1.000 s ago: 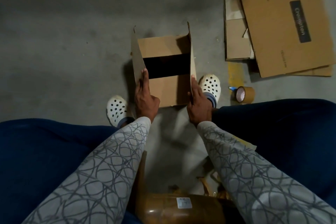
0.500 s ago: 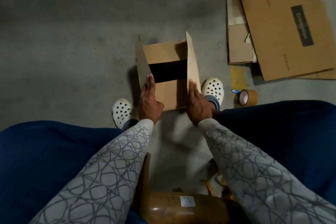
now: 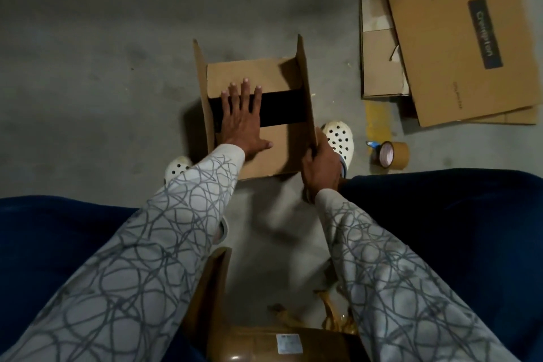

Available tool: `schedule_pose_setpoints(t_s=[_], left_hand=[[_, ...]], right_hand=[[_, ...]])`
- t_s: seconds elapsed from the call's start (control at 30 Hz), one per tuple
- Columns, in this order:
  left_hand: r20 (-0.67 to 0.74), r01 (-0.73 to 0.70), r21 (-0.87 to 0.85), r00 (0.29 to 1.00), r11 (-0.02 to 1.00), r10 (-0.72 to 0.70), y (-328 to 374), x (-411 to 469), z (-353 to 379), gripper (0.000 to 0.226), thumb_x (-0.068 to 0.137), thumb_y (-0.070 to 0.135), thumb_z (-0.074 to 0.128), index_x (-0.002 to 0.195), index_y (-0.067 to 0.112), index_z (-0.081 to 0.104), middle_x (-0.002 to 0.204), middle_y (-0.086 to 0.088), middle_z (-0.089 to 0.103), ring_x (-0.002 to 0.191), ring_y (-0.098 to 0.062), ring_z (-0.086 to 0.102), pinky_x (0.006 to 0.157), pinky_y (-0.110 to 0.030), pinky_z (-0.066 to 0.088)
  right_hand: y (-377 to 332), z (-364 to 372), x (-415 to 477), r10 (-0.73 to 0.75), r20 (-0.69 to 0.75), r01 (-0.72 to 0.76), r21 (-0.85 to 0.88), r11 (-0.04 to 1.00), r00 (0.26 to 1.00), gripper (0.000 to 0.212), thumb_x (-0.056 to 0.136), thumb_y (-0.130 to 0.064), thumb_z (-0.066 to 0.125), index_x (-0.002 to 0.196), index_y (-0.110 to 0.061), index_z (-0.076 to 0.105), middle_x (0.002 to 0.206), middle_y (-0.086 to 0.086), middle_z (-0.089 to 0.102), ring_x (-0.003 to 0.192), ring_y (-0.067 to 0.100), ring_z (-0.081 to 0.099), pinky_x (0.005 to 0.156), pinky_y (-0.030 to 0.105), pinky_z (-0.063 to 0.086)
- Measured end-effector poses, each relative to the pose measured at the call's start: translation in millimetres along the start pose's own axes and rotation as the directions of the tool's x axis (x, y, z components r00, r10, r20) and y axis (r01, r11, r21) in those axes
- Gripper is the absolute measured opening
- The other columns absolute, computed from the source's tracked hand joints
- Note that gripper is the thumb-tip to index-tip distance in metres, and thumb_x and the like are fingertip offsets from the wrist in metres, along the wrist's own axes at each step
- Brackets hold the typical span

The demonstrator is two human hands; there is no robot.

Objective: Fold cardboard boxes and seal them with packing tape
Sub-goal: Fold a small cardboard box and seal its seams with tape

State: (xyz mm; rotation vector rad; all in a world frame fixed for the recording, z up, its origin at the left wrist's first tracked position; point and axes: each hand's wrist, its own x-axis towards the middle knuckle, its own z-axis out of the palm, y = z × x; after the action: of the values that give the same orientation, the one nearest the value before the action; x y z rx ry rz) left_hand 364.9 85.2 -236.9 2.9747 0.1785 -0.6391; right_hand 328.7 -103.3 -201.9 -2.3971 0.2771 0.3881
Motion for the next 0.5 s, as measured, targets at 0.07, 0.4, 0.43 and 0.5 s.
schedule_pose_setpoints(t_s=[0.07, 0.4, 0.43, 0.5], left_hand=[[0.065, -0.04, -0.009, 0.997, 0.999, 0.041, -7.7, 1.4, 17.4, 0.121, 0.085, 0.074, 0.058, 0.16, 0.016, -0.017, 0.166, -0.018, -0.024, 0.152, -0.042, -0.02, 0.123, -0.059, -0.006], [0.053, 0.037, 0.014, 0.998, 0.999, -0.038, 7.4, -3.7, 39.6, 0.087, 0.101, 0.049, 0.039, 0.16, 0.003, -0.004, 0.167, -0.022, -0.012, 0.154, -0.041, -0.012, 0.125, -0.056, -0.006], [-0.01, 0.048, 0.015, 0.999, 0.999, -0.048, 11.3, -8.9, 33.6, 0.082, 0.102, 0.044, 0.038, 0.16, 0.0, -0.001, 0.167, -0.024, -0.007, 0.155, -0.041, -0.009, 0.125, -0.054, -0.006], [-0.152, 0.096, -0.017, 0.984, 0.995, -0.097, 20.6, -26.3, 15.9, 0.077, 0.098, 0.035, 0.034, 0.16, -0.001, 0.004, 0.167, -0.026, -0.003, 0.155, -0.042, -0.006, 0.126, -0.052, -0.005]], right_hand=[[3.2, 5.0, -0.2, -0.072, -0.001, 0.072, 0.025, 0.997, 0.997, 0.057, 0.101, -0.016, 0.05, 0.155, -0.026, 0.037, 0.142, 0.008, 0.058, 0.126, 0.03, 0.056, 0.101, 0.037, 0.043], [25.4, 51.9, -2.6, -0.274, 0.402, 0.388, -0.236, 0.891, 0.874, 0.057, 0.106, -0.057, 0.024, 0.16, -0.039, 0.018, 0.17, -0.007, 0.005, 0.157, 0.021, 0.0, 0.123, 0.058, 0.012], [27.4, 54.0, -0.8, -0.246, 0.432, 0.385, -0.273, 0.882, 0.868, 0.056, 0.107, -0.054, 0.023, 0.161, -0.039, 0.016, 0.17, -0.009, 0.0, 0.157, 0.021, -0.005, 0.124, 0.059, 0.008], [29.2, 56.3, 0.8, -0.208, 0.479, 0.396, -0.334, 0.855, 0.853, 0.056, 0.108, -0.052, 0.022, 0.161, -0.038, 0.011, 0.17, -0.008, -0.007, 0.156, 0.021, -0.013, 0.123, 0.06, 0.001]])
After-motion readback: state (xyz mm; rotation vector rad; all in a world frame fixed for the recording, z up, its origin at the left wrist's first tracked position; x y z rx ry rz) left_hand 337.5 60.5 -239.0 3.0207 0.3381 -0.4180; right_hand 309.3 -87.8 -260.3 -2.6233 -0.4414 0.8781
